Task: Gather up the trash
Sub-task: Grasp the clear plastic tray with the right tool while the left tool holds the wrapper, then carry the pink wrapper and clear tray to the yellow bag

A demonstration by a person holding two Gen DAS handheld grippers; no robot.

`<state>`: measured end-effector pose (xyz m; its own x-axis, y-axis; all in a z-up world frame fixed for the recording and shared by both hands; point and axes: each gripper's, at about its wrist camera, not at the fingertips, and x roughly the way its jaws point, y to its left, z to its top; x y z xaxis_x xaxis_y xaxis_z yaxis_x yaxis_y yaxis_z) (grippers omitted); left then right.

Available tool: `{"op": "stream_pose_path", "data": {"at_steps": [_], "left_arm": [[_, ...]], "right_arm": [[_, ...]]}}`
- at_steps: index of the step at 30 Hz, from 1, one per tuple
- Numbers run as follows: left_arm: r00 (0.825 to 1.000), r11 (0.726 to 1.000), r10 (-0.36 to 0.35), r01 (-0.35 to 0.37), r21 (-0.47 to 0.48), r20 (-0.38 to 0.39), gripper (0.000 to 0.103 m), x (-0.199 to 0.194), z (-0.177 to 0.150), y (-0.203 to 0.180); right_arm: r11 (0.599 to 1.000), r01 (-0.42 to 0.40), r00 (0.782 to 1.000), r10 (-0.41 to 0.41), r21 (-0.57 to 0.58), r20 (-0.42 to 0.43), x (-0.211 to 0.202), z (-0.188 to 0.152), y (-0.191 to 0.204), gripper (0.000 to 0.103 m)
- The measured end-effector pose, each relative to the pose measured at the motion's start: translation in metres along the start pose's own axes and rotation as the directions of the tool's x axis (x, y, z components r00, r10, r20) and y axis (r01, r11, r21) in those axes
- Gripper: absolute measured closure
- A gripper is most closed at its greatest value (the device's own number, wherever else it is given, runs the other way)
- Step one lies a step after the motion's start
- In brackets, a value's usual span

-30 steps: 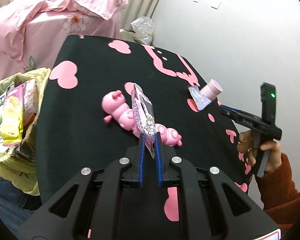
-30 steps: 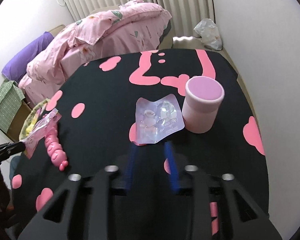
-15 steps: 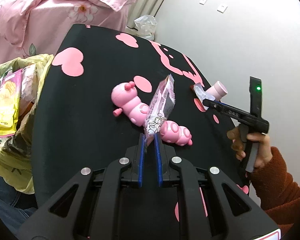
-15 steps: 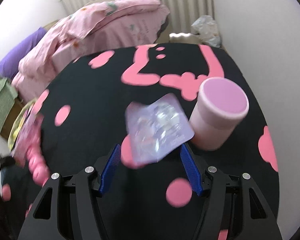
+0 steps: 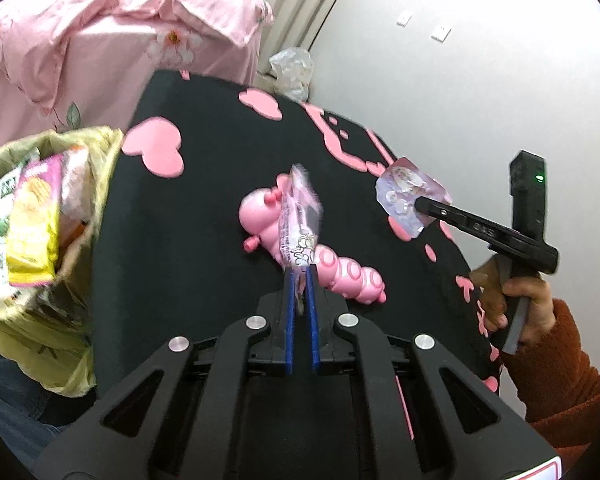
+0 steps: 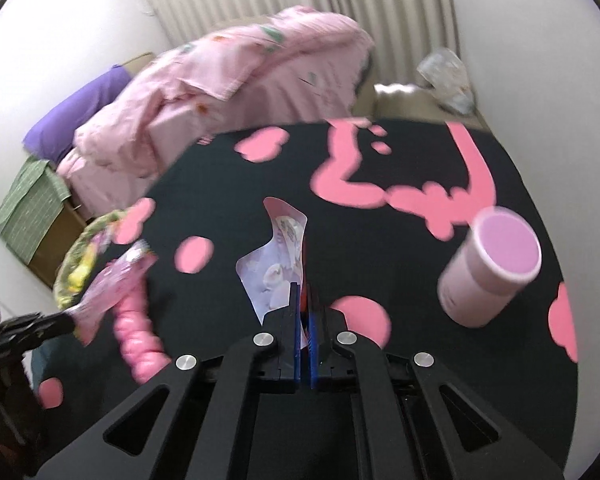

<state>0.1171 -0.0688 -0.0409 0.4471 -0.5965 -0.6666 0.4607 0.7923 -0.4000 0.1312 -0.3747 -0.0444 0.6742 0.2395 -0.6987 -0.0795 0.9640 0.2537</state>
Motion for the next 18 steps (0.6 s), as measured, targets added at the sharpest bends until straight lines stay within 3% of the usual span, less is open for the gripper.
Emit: {"op": "stream_pose_path", "data": {"at_steps": [8,12,15,16,17,18], "left_arm": [[0.990,0.996,0.083,-0.081,-0.027,0.111,0.099,-0.041,0.016,0.023],[0.985,0.994,0.097,-0.090,-0.056,0.145,0.099,-0.058,0.017,0.039],[0.988,0.996,0.068,-0.059,-0.070,0.136,0.098,-0.062,0.013,0.049],[0.992,0.997,0.044,-0.036,-0.070,0.119,0.095,-0.059,0.010,0.052],[0.994,0.998,0.033,-0.026,-0.063,0.109,0.086,-0.057,0.008,0.052],[0.995,0.999,0.023,-0.019,-0.042,0.093,0.069,-0.052,0.004,0.050]], "right_arm": [[0.981,-0.051,0.994,0.068,-0.188,0.086,-0.026,0.042,0.078,0.098],[0.968,-0.078,0.990,0.103,-0.240,0.095,-0.025,0.054,0.109,0.098],[0.963,-0.079,0.990,0.106,-0.259,0.092,-0.025,0.057,0.121,0.098],[0.962,-0.083,0.990,0.110,-0.261,0.089,-0.025,0.057,0.124,0.098],[0.962,-0.087,0.990,0.113,-0.260,0.087,-0.026,0.056,0.125,0.098],[0.962,-0.089,0.990,0.114,-0.258,0.085,-0.026,0.055,0.125,0.098]]}}
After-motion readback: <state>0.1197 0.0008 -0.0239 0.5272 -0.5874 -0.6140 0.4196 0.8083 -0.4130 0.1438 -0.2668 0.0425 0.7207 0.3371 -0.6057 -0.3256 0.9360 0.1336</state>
